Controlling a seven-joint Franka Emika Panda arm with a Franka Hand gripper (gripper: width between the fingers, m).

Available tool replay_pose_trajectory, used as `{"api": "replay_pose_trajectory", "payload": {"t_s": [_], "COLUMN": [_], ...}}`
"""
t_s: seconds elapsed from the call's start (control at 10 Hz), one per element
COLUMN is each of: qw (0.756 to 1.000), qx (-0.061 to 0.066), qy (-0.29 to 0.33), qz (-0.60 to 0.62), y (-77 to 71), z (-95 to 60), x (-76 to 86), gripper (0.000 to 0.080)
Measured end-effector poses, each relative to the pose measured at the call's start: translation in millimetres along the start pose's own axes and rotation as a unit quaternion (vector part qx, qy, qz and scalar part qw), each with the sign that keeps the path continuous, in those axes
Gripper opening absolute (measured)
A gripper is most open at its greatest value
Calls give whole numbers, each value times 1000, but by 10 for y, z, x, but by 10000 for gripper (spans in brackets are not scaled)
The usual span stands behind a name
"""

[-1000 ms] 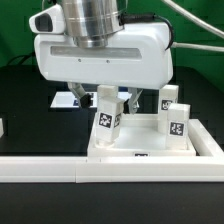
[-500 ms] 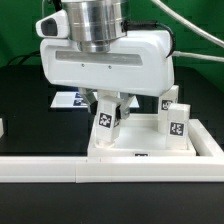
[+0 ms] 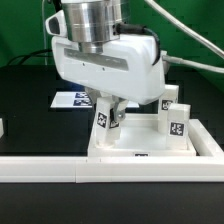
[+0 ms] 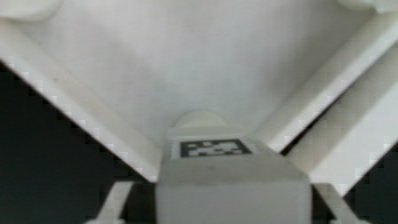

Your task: Assemble square table

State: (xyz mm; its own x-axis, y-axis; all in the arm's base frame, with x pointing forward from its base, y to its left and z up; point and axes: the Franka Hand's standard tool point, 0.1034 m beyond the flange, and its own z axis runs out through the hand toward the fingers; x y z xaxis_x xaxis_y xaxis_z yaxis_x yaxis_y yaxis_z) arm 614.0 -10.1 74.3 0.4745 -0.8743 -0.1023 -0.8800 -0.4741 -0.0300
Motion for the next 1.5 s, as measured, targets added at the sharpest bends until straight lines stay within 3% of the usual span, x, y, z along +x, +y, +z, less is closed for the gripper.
{"api": "replay_pose_trajectory", "payload": {"t_s": [0.4,0.7,0.8,0.9,1.1,1.2,1.3,1.5], "qw": [970,909,895,896,919,960,987,995], "qx": [4,52,51,51,46,24,-6,-4], "qy": [1,-19,-21,-21,-15,0,14,14], "qz": [244,413,443,441,392,279,158,103], "y": [-95,-160,-166,-165,-158,-153,-167,-170], "z": [17,24,26,26,31,28,50,51], "x": [-43,-5,-16,-15,-28,-83,-174,-157], "gripper": [293,293,293,293,294,459,610,637]}}
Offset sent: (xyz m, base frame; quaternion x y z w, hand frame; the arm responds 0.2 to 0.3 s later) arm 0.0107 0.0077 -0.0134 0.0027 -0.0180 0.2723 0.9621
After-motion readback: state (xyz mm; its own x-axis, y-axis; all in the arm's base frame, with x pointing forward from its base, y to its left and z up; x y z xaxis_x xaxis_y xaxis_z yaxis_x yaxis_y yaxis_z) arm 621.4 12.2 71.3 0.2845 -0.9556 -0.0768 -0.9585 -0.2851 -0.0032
